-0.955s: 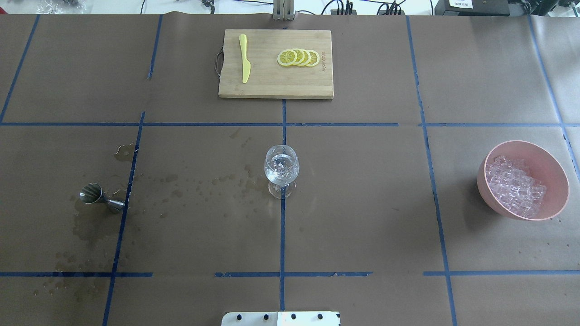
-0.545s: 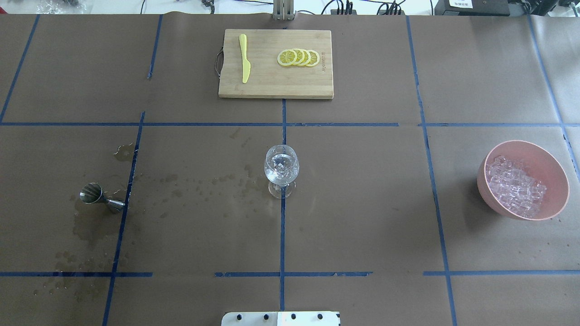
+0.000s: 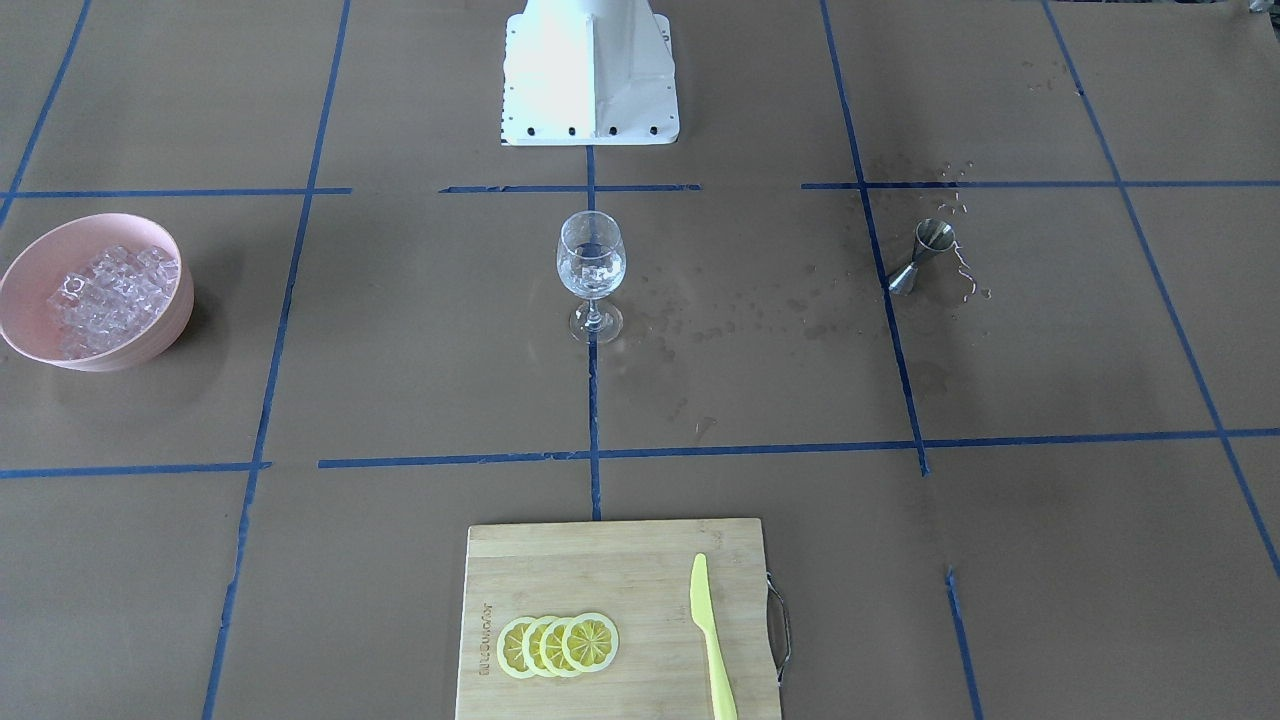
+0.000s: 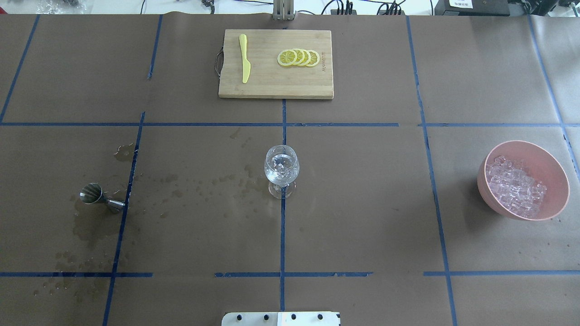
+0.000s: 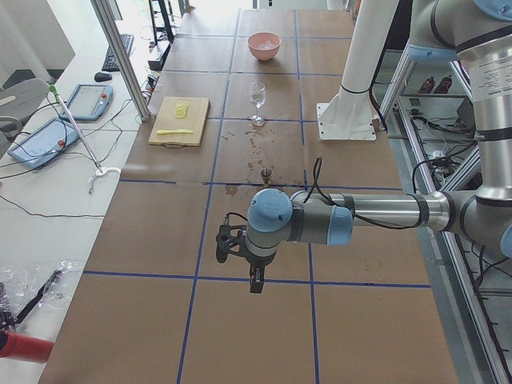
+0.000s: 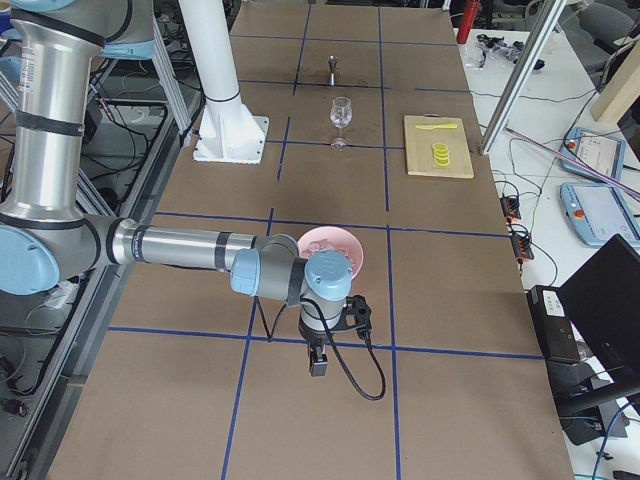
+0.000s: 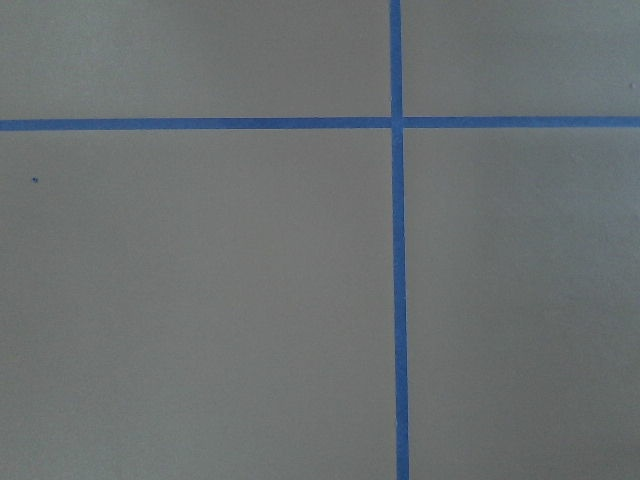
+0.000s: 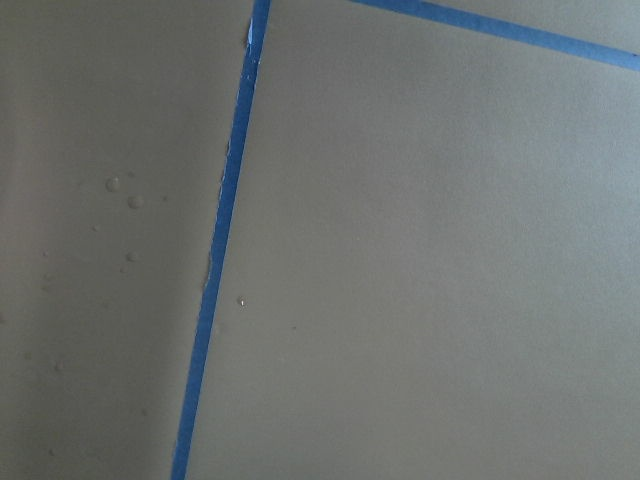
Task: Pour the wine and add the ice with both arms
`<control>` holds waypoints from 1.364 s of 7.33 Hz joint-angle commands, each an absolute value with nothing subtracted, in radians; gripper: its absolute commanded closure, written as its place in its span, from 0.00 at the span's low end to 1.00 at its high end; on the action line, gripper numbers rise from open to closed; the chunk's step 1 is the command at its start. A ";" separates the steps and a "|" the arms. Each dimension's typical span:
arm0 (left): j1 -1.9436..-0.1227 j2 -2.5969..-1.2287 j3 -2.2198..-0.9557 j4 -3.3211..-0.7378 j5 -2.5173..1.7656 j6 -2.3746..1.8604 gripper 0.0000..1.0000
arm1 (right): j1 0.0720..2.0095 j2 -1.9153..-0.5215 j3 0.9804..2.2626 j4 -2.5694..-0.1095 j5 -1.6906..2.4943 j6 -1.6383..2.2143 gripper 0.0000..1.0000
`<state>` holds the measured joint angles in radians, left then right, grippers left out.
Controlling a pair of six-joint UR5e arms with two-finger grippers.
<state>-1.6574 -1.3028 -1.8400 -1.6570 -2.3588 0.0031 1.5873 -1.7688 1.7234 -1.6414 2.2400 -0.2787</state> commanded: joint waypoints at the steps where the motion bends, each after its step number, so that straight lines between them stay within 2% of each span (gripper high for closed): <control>1: -1.655 -1.305 -1.841 -1.658 -2.365 0.003 0.00 | 1.589 -1.769 1.736 -1.615 2.262 -0.278 0.00; 10: -1.655 -1.319 -1.841 -1.681 -2.367 0.003 0.00 | 1.605 -1.807 1.735 -1.614 2.289 -0.290 0.00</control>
